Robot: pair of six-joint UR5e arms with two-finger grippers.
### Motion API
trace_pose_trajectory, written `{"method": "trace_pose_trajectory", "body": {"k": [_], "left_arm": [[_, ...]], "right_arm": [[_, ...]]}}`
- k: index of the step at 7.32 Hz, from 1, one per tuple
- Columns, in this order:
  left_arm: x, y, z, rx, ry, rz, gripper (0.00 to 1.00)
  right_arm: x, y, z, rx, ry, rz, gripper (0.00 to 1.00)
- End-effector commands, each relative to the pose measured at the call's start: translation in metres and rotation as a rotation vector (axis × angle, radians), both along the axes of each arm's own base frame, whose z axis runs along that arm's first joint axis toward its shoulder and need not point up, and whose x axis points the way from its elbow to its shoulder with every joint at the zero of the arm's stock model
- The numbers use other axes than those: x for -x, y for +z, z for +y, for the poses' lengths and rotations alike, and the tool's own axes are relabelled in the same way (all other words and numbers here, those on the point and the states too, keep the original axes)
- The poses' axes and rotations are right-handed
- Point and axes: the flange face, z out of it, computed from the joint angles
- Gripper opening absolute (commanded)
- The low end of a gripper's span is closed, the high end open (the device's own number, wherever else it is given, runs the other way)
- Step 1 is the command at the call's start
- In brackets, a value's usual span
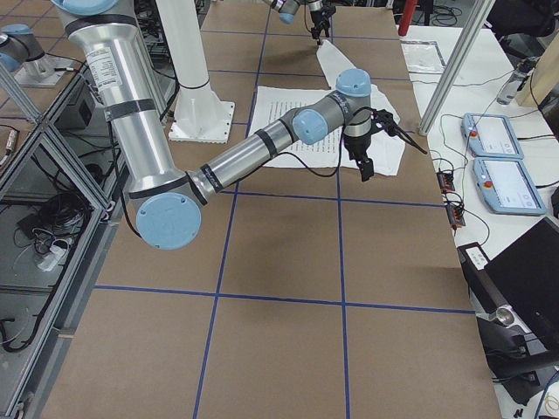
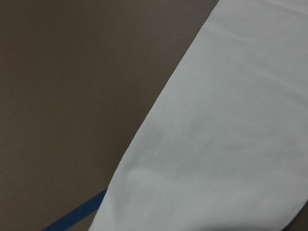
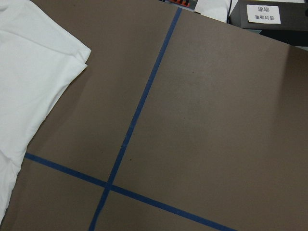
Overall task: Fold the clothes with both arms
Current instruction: 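Grasp the cuff of the sleeve nearest the left gripper and lift it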
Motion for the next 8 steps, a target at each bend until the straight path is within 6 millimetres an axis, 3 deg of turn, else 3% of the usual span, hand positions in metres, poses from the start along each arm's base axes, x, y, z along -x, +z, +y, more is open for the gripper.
{"method": "trace_pose_trajectory", "body": {"k": [1, 3, 5, 8], "left_arm": [[-0.001, 0.011, 0.003, 0.003, 0.002, -0.005, 0.74], [-0.001, 0.014, 0.005, -0.002, 0.003, -0.003, 0.56], [-0.001, 0.013, 0.005, -0.006, 0.004, -0.002, 0.0], [-0.001, -0.013, 0.005, -0.118, 0.008, 0.06, 0.0]], "right_arm": [[0.0, -0.001, 0.0, -0.003, 0.001, 0.001, 1.0], [0.0, -0.001, 0.0, -0.004, 0.002, 0.002, 1.0], [0.001, -0.003, -0.001, -0.007, 0.0, 0.001, 1.0], [0.001, -0.004, 0.0, -0.006, 0.002, -0.002, 1.0]]}}
